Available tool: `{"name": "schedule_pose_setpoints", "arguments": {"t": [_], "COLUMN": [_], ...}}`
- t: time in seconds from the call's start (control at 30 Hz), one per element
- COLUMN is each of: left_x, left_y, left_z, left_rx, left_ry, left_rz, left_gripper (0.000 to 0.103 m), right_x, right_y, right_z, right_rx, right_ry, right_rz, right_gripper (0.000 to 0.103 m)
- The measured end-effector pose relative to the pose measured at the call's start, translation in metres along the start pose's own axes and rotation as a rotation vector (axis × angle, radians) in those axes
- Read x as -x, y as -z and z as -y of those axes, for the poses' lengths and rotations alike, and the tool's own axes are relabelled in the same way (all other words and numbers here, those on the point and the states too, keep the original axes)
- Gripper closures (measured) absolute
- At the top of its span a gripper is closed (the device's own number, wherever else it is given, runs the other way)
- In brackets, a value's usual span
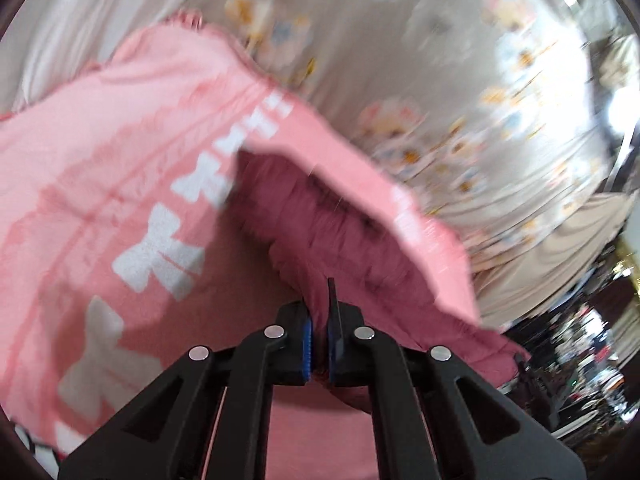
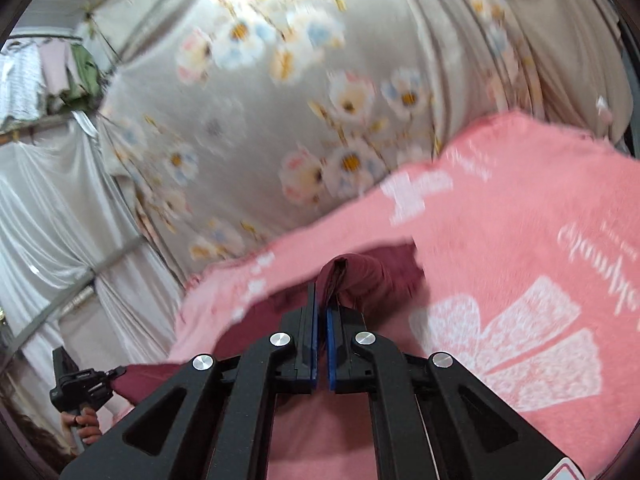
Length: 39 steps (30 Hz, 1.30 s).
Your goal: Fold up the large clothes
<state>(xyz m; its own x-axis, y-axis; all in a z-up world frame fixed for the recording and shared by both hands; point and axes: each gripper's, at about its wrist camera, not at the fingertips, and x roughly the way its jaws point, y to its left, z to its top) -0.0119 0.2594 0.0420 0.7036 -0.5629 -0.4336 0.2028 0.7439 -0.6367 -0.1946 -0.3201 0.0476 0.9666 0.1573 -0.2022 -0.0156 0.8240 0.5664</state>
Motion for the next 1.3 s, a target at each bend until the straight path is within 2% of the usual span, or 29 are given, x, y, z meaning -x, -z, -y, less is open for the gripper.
{"name": "schedule_pose_setpoints", "arguments": {"t": [0.1, 0.17, 0.27, 0.43, 0.53, 0.63, 0.8, 1.0, 1.3], "left_x": [0.036, 0.052, 0.047, -0.015, -0.054, -0.079, -0.123, -0.172, -0.231], "left_y": [-0.007, -0.015, -0.027, -0.042, -0.048, -0.055, -0.069, -0.080, -0.084], "left_z": [0.022, 0.040, 0.053, 0.035, 0.022, 0.015, 0.011, 0.001, -0.026], "left_rx": [-0.027, -0.062, -0.096, -0.082, -0.073, -0.079, -0.126, -0.138, -0.112], "left_ry": [0.041, 0.058, 0.037, -0.081, -0.137, -0.160, -0.240, -0.327, -0.386], "left_rz": [0.075, 0.123, 0.145, 0.058, 0.016, 0.000, -0.006, -0.027, -0.106], "left_gripper": [0.099, 0.099, 0.099, 0.098, 0.098, 0.098, 0.098, 0.098, 0.098], "right_x": [0.028, 0.033, 0.012, -0.065, -0.100, -0.128, -0.174, -0.228, -0.278], "right_y": [-0.020, -0.029, -0.040, -0.041, -0.036, -0.039, -0.047, -0.044, -0.030], "right_z": [-0.018, -0.025, -0.023, 0.018, 0.035, 0.038, 0.045, 0.059, 0.081], "right_rx": [0.023, 0.036, 0.035, -0.063, -0.090, -0.076, -0.075, -0.073, -0.077], "right_ry": [-0.025, -0.027, -0.013, 0.058, 0.090, 0.115, 0.158, 0.227, 0.297], "right_rz": [0.084, 0.111, 0.086, -0.051, -0.095, -0.113, -0.135, -0.173, -0.235], "right_gripper": [0.100, 0.100, 0.100, 0.100, 0.100, 0.100, 0.100, 0.100, 0.100]}}
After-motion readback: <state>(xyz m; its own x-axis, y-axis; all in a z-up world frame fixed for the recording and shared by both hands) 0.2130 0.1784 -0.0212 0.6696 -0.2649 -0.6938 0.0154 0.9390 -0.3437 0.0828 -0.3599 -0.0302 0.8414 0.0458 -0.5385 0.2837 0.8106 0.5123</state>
